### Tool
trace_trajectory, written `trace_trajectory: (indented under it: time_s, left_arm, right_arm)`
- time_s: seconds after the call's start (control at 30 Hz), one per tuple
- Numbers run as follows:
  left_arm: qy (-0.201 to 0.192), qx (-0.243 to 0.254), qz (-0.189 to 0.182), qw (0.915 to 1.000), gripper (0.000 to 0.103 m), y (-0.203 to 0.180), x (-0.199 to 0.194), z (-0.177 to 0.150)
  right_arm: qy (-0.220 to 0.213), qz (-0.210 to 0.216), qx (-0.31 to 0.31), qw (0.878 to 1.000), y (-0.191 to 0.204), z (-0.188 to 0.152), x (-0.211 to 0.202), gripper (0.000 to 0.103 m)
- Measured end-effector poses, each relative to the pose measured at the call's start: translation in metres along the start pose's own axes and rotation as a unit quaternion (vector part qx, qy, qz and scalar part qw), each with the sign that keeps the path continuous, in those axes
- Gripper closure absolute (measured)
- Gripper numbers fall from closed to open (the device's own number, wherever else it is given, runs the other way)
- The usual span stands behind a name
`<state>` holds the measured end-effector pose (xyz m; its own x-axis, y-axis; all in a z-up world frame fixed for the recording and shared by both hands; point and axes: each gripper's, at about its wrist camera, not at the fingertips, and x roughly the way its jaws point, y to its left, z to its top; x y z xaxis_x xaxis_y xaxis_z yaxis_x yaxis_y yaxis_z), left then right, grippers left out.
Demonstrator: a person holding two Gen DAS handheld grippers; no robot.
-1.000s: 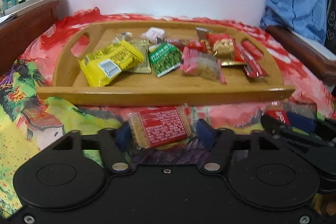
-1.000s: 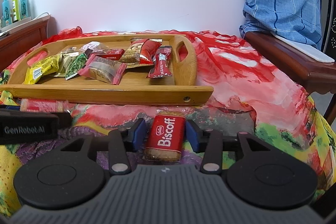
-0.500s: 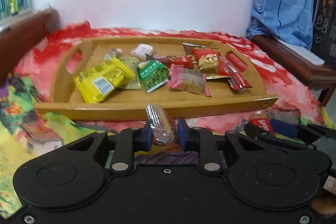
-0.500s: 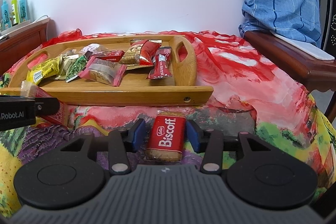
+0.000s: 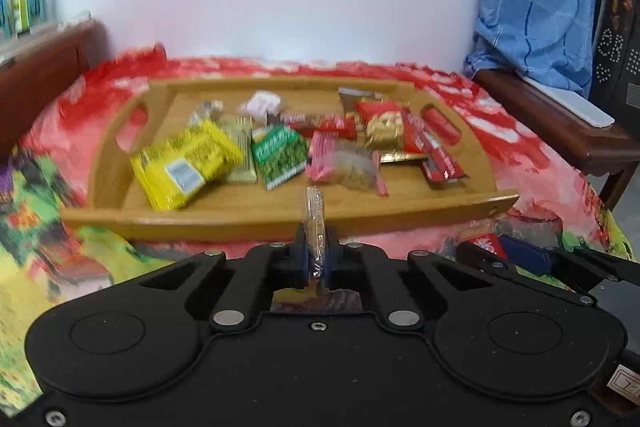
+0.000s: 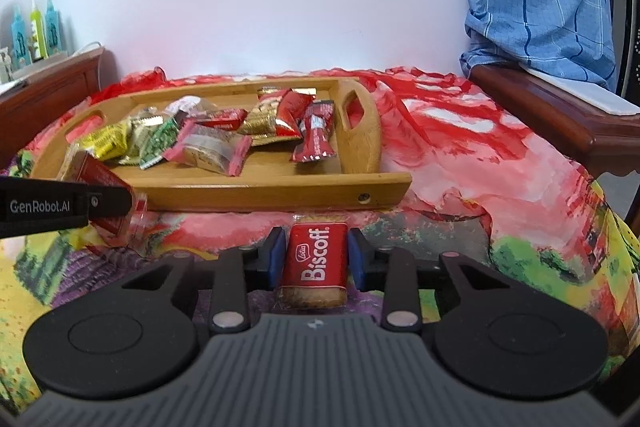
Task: Organize snacks
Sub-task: 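Carry the cookie and Biscoff biscuit over the tray and lower them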
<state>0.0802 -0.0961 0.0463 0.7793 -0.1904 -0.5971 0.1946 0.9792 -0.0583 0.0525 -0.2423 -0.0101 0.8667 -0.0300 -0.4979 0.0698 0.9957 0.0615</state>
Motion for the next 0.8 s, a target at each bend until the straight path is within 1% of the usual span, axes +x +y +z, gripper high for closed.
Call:
trace_trajectory:
  time_s: [0.17,0.37,0.5,0.8]
  left_arm:
    - [-0.013,0.014,0.011,0.9998,0.097,-0.001,-0.01,0.009]
    - [-0.017,0.017,0.027,0.9994,0.097,0.003,-0.017,0.015]
    - [-0.019,0.015,0.031,0.9992,0.097,0.007,-0.02,0.016]
    - [-0.022,0.007,0.03,0.9993,0.097,0.014,-0.027,0.023]
  right_arm:
    - [-0.017,0.016,0.006,1.0,0.0,0.005,-0.01,0.067]
    - [-0.02,0.02,0.018,0.999,-0.002,0.012,-0.015,0.067]
    - [-0.027,0.018,0.029,0.999,-0.006,0.016,-0.023,0.067]
    - [-0.038,0.015,0.03,0.999,-0.006,0.029,-0.032,0.067]
